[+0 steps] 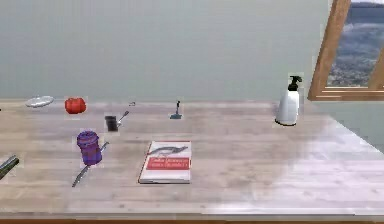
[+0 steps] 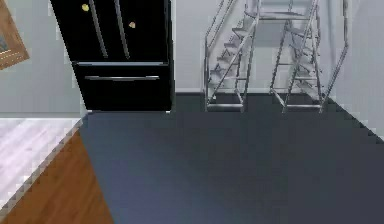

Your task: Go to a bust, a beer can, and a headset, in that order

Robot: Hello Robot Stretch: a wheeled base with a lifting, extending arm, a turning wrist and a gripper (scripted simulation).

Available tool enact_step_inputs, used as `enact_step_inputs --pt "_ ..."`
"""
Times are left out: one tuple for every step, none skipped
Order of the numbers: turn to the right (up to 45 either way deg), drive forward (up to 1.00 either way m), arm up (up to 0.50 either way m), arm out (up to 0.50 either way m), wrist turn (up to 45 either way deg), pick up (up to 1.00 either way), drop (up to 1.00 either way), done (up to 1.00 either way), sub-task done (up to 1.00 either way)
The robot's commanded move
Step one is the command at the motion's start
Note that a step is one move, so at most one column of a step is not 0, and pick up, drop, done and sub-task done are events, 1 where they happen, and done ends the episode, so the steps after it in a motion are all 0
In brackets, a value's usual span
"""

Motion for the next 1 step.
enact_step_inputs --pt "-27.0 0.0 0.0 0.0 0.0 0.0 0.0 0.0 0.0"
